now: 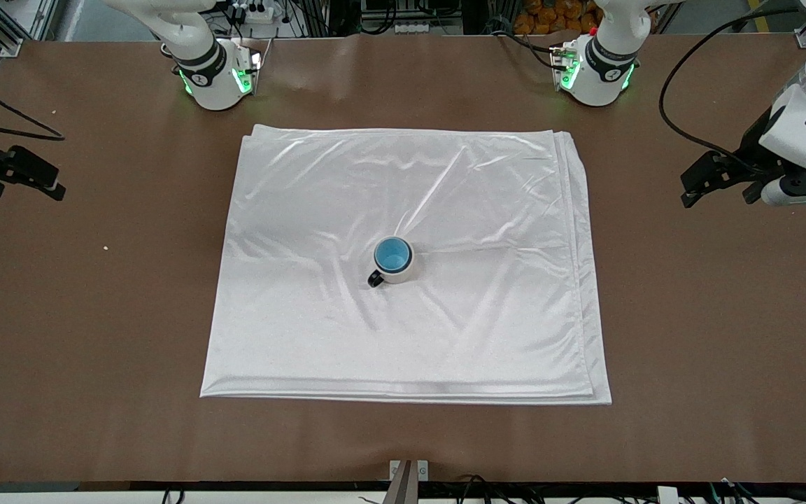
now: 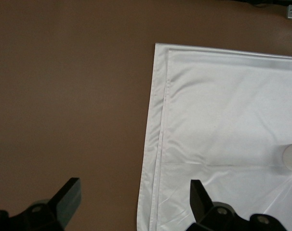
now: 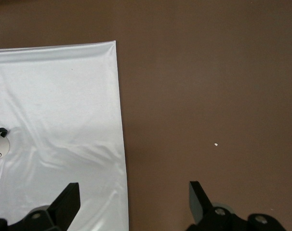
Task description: Place blue cup into white mug on cloth
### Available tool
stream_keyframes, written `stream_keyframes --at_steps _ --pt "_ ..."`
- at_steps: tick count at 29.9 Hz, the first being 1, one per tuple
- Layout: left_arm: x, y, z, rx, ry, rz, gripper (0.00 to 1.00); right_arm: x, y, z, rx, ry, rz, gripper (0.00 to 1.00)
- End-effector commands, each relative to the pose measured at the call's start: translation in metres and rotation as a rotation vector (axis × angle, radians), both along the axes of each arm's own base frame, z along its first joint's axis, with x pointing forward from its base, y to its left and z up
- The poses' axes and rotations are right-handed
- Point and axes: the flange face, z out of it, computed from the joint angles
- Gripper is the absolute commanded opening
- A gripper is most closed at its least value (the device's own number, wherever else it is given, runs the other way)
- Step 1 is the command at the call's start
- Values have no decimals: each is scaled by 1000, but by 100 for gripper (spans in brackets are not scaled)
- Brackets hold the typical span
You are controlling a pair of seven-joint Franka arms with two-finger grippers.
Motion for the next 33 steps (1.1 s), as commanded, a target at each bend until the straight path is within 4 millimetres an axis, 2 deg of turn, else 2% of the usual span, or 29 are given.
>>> stream_keyframes --at_steps 1,13,33 --pt "1 3 3 -2 29 -13 100 5 1 4 -4 4 17 100" --pt "-3 3 17 -4 37 -16 100 5 9 1 -7 12 31 100" --pt "-6 17 19 18 66 -85 100 4 9 -2 -15 26 45 100"
